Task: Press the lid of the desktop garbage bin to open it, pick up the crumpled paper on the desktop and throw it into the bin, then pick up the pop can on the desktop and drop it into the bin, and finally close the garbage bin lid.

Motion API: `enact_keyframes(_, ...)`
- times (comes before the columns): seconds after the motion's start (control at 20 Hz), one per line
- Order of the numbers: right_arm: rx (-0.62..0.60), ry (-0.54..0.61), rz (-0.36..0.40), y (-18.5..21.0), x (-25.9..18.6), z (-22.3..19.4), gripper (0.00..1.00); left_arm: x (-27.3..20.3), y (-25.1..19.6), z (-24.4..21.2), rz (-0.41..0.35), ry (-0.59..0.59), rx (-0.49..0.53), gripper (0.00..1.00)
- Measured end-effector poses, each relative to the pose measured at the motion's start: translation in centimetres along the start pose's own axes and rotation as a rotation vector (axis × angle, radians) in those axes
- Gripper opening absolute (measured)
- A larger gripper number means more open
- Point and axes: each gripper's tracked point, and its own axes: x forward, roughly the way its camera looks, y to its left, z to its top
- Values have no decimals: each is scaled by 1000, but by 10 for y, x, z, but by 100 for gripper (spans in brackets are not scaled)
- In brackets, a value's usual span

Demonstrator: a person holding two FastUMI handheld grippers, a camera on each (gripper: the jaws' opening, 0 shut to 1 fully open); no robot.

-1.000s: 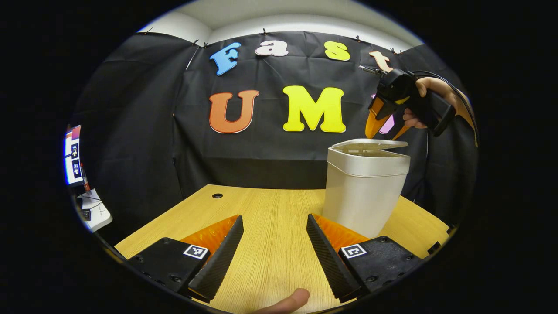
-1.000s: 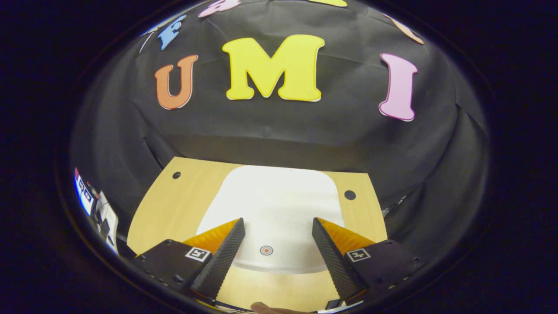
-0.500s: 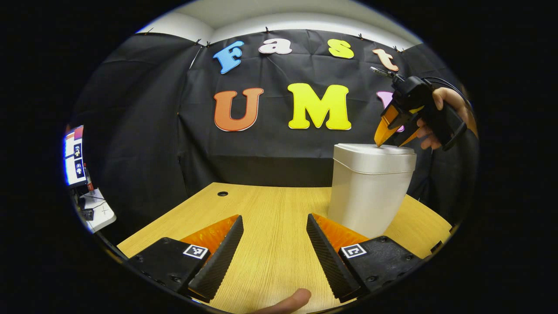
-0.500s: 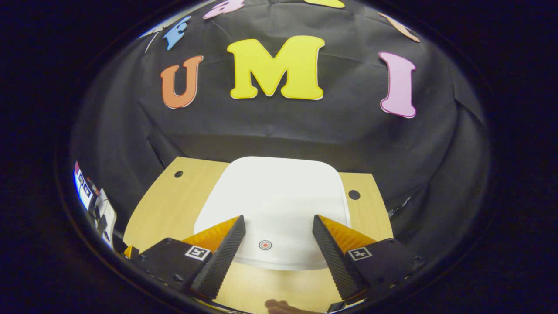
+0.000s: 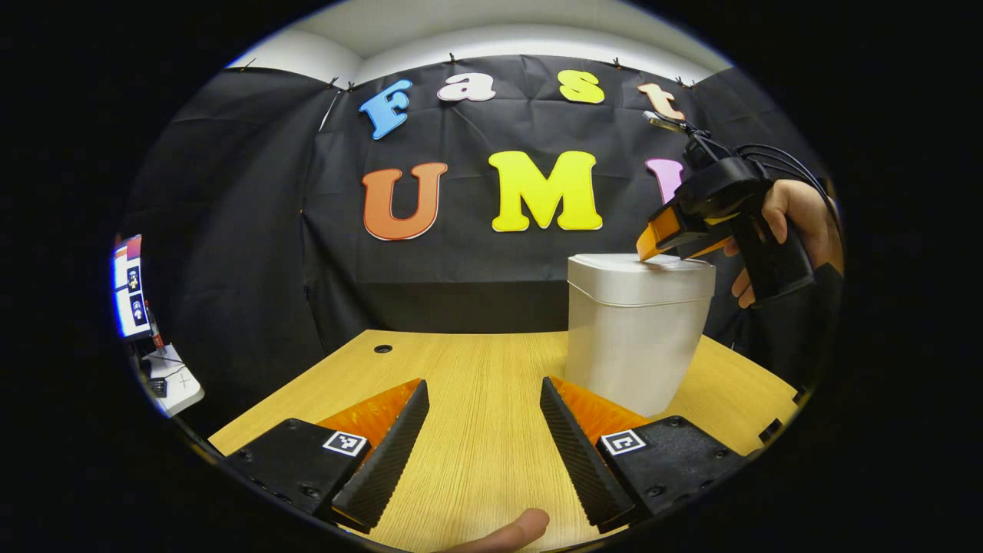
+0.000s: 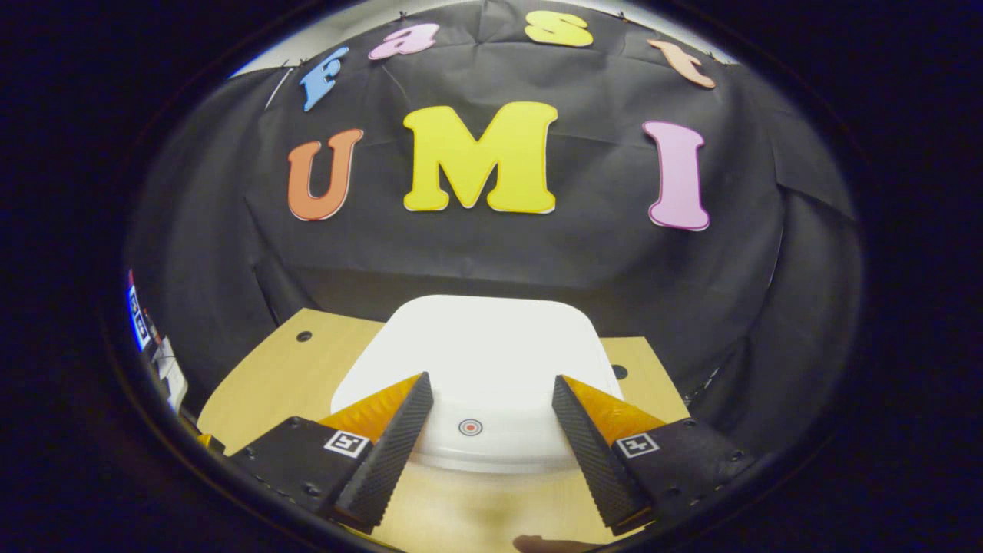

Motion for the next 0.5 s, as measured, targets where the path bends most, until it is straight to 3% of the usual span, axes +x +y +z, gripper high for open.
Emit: enact_keyframes(0.5,73,-260,6,-1,-4,3,100,4,-3,-6,14,17,7,95)
